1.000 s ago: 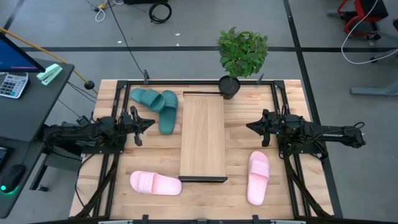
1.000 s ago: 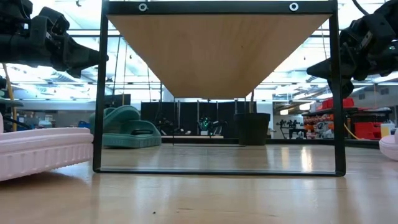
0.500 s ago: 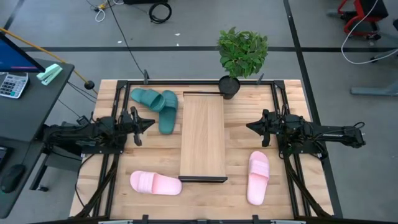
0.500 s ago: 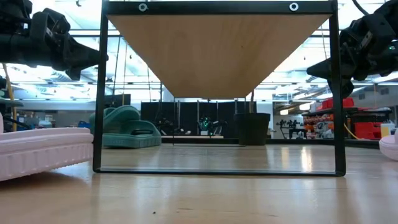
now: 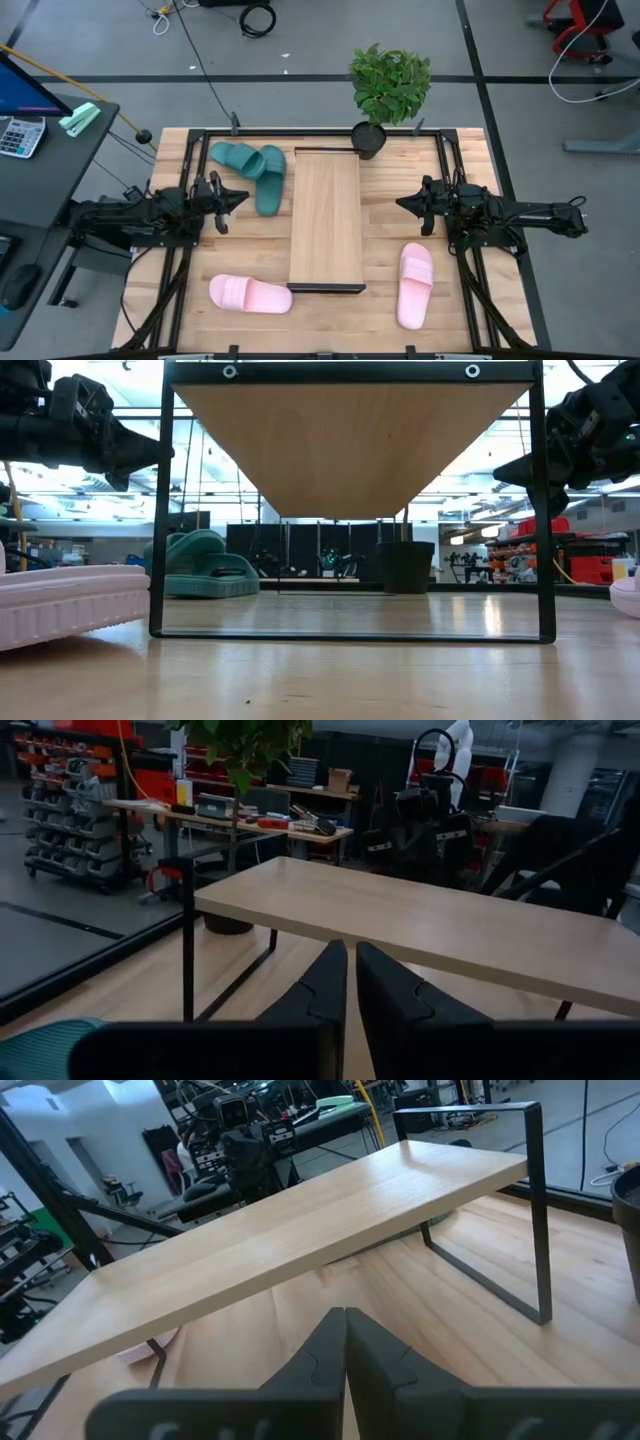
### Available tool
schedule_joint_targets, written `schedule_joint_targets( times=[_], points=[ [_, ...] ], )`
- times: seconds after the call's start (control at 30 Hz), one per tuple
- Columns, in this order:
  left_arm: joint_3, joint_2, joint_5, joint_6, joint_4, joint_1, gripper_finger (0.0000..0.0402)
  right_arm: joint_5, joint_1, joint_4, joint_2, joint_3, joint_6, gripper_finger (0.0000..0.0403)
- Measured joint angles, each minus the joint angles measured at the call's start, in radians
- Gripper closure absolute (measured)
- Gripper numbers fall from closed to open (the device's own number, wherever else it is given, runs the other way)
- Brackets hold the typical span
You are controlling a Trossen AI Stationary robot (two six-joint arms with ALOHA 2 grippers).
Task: Pick and place slides into the shelf
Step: Put the right pink slide on the shelf
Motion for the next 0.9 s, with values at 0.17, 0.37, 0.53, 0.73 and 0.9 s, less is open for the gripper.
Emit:
schedule_joint_targets(
  times=[0.17,0.37,0.53,0.73,0.9],
  points=[
    [0.0,0.0,0.0,0.106,-0.003,0.0,0.0382,0.0,0.0,0.0,0.0,0.0,-0.04,0.0386],
    [0.0,0.0,-0.002,0.119,-0.005,0.0,0.0383,0.004,0.0,0.001,0.0,0.0,-0.05,0.0386],
    [0.0,0.0,-0.003,0.088,0.003,0.0,0.0376,0.011,0.0,0.027,0.0,-0.003,-0.037,0.0386],
    [0.0,0.0,-0.003,-0.153,0.017,0.0,0.0378,0.011,0.0,0.077,0.0,-0.003,0.19,0.0386],
    [0.0,0.001,-0.053,-0.482,0.022,0.0,0.0386,0.01,0.0,0.079,0.0,-0.003,0.466,0.0386]
  ],
)
